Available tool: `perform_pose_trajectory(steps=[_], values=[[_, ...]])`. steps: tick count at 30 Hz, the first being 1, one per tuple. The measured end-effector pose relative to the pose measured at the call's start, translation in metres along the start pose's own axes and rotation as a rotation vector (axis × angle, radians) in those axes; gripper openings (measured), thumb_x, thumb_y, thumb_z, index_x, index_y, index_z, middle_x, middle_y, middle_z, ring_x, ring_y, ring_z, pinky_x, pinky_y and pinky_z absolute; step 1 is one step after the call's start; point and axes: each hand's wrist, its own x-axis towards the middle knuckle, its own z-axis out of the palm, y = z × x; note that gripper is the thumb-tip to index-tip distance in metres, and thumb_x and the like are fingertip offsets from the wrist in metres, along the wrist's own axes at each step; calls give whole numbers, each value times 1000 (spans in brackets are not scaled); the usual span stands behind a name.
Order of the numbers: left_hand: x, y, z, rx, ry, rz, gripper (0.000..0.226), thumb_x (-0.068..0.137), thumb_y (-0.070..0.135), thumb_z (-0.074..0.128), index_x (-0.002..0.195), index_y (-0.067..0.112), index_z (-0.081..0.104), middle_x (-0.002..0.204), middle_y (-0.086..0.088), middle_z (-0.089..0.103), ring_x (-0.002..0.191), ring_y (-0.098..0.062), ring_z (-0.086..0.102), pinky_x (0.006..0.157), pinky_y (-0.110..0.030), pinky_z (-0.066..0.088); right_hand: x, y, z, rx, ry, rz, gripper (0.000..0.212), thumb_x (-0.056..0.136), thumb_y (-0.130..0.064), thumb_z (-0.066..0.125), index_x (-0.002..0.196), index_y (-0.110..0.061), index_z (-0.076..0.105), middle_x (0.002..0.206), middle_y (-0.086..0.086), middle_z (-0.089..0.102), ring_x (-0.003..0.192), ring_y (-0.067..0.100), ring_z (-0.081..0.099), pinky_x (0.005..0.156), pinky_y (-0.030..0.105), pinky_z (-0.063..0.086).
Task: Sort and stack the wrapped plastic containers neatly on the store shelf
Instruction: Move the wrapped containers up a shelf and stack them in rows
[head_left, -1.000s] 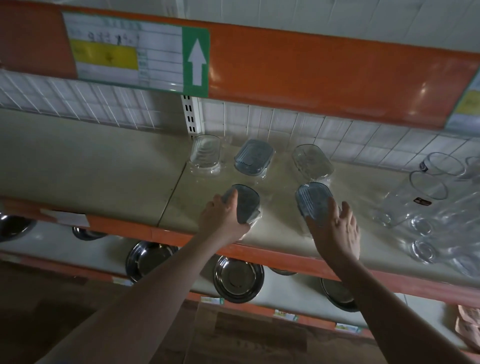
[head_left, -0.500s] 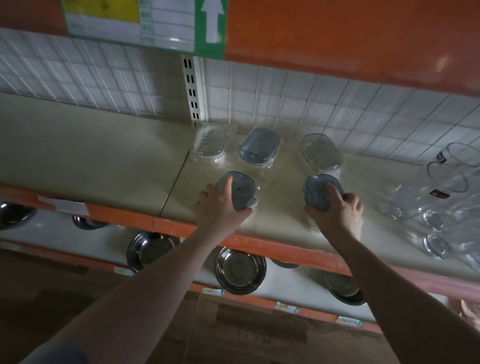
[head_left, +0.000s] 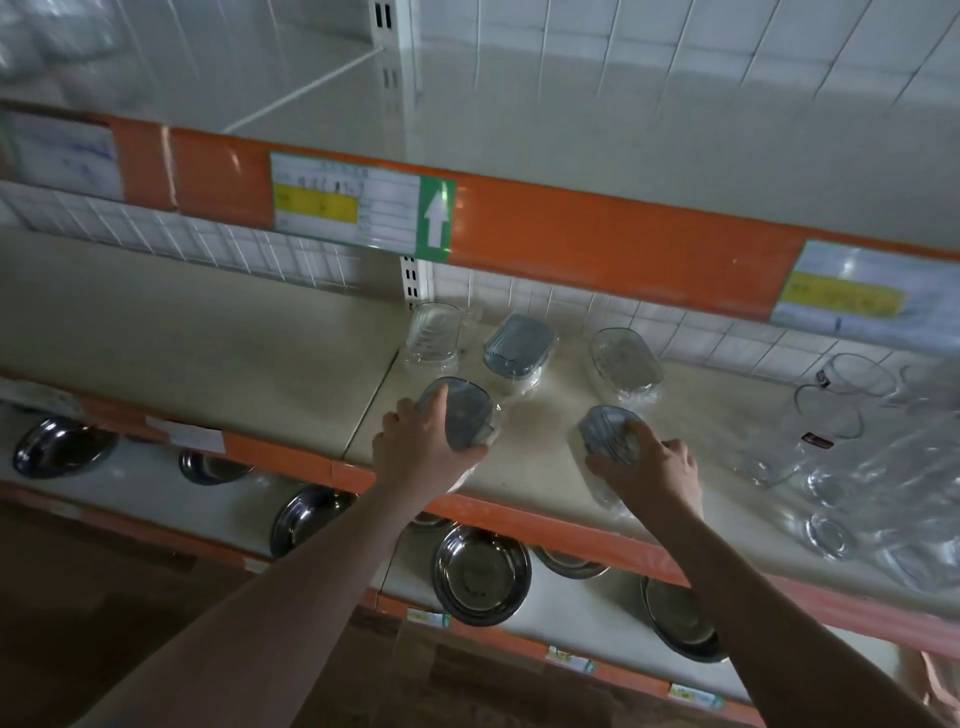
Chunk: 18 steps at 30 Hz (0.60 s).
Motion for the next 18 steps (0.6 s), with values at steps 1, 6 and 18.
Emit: perform_pose_trajectory(steps=[1, 6, 18], values=[[-4, -1, -5, -2, -1, -7, 89, 74, 67, 60, 145, 30, 22, 125, -12, 43, 115, -32, 43, 92, -39, 40, -4, -3, -3, -7, -9, -14, 63, 78, -54, 64, 133, -32, 43, 116, 15, 46, 112, 33, 43, 91, 37, 39], [-26, -11, -27, -10, 2, -38, 89, 72, 69, 60, 144, 31, 23, 123, -12, 45, 113, -33, 45, 91, -40, 42, -27, -19, -12, -13, -46, -78, 63, 78, -54, 64, 133, -34, 43, 117, 15, 47, 111, 31, 44, 89, 35, 40], [-87, -57, -122, -53, 57, -67, 87, 69, 67, 65, 141, 36, 27, 119, -11, 48, 111, -32, 49, 92, -37, 44, -114, -90, -36, 20, -25, -210, 61, 77, -56, 63, 131, -33, 44, 117, 13, 47, 110, 30, 44, 90, 37, 42]])
